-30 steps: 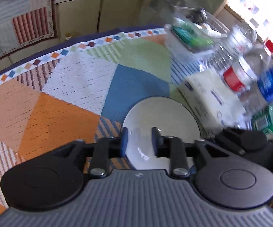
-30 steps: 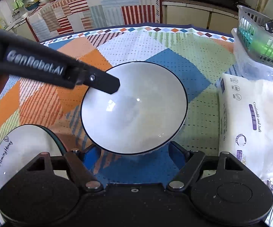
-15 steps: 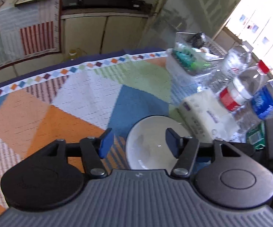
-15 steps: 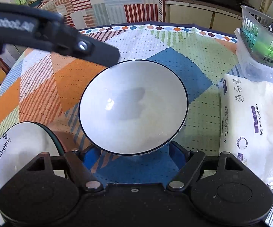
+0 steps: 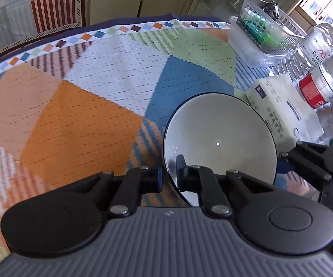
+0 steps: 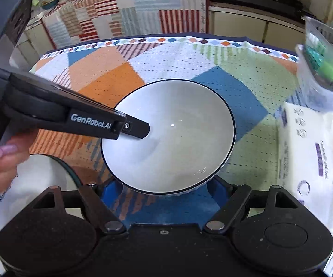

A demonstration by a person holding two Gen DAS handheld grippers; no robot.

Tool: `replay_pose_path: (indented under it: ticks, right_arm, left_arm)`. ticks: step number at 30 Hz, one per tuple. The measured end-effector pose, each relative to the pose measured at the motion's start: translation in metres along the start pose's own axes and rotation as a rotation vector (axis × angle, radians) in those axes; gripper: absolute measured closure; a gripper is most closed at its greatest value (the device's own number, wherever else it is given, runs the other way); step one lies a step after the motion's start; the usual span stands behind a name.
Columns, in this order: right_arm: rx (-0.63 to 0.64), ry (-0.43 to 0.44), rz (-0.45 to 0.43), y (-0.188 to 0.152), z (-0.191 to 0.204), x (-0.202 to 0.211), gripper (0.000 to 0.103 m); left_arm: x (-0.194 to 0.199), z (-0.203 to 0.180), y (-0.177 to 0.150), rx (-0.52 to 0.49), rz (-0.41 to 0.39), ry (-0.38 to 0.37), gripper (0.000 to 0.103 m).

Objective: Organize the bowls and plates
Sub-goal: 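Carry the bowl beside the plate stack, lower it and open both grippers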

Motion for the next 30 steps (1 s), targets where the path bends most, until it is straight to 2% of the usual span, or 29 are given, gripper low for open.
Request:
replay_pose_path:
  ticks: [5, 10, 15, 19, 22, 25, 28, 30]
  right_arm:
    - [0.041, 0.039, -0.038, 0.017, 0.022, 0.015, 0.019]
    - [0.071, 0.091, -0.023, 0.036, 0.041, 0.015, 0.019]
    - [0.095, 0.118, -0.014, 0.040, 0.058, 0.001, 0.019]
    - [0.108, 0.091, 0.001, 0.042, 0.070, -0.017, 0.019]
    - [0.095, 0.095, 0.016, 0.047, 0.073, -0.029, 0.019]
    - [0.085, 0.083, 0.044, 0.046, 0.074, -0.034, 0.019]
    - [0.057, 0.064, 0.032, 0.042, 0.074, -0.025, 0.019]
    - [0.036, 0.099, 0.032, 0.036, 0.073, -0.016, 0.019]
  left_arm:
    - [0.030, 0.025, 0.003, 0.042, -0.031, 0.008, 0.093]
    - [0.047, 0.047, -0.004, 0.091, -0.059, 0.027, 0.093]
    - [0.042, 0.069, -0.015, 0.146, -0.065, 0.061, 0.093]
    - [0.027, 0.087, -0.020, 0.208, -0.069, 0.075, 0.093]
    - [0.022, 0.095, -0.023, 0.251, -0.066, 0.039, 0.093]
    - [0.028, 0.096, -0.028, 0.271, -0.074, 0.023, 0.089]
    - [0.044, 0.092, -0.035, 0.248, -0.099, 0.041, 0.076]
    - [0.056, 0.088, -0.039, 0.230, -0.132, 0.050, 0.064]
Point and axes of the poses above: each gripper's, at about its wrist camera, not at the fingertips, and x roughly against the way its jaws point, z to its left, y to its top, the point moved 4 cm from there along -x, roughly the way its jaws point, and after that the axes turned 9 degrees about z, right-handed, at the moved point
